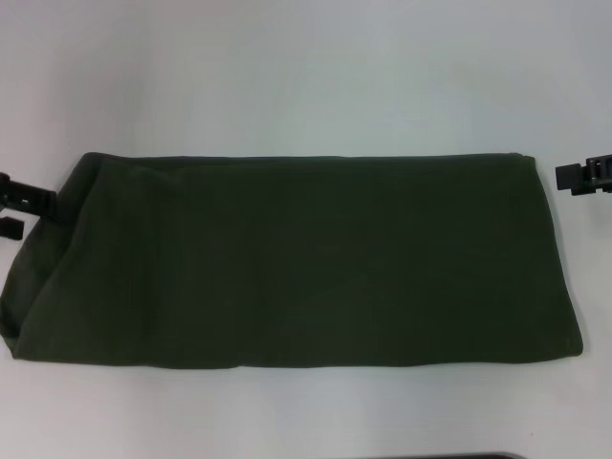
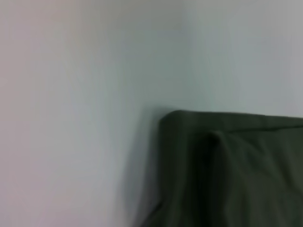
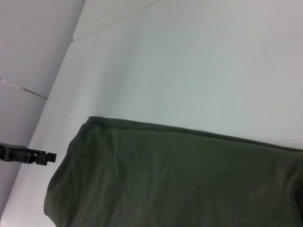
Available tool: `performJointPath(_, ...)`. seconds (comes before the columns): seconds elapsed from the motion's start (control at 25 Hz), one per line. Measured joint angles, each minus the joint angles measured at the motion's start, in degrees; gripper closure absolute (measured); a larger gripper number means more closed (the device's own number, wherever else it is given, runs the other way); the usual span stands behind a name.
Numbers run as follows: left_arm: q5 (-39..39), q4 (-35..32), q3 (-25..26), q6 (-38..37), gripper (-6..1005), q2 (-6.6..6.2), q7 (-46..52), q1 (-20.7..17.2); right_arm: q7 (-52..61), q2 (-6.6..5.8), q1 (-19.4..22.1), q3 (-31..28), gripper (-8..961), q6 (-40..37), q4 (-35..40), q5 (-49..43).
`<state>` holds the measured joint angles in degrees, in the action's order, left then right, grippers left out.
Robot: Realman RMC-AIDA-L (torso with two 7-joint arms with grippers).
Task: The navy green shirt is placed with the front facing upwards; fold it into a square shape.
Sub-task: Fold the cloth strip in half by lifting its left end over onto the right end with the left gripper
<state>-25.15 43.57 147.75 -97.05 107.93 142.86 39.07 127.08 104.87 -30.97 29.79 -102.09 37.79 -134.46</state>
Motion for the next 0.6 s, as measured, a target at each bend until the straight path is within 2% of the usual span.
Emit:
performJointPath(0.44, 1.8, -0.2, -1.6, 2.9, 123, 0.97, 1.9, -0.1, 0.1, 0.05, 0.1, 0.0, 314, 0.3, 0.0, -0.1)
performJointPath(0.6, 0.0, 0.3, -0.5, -0.7, 123, 0.78, 1.1, 0.1, 0.4, -0.09, 0.1, 0.0, 315, 0.3, 0.0, -0.1)
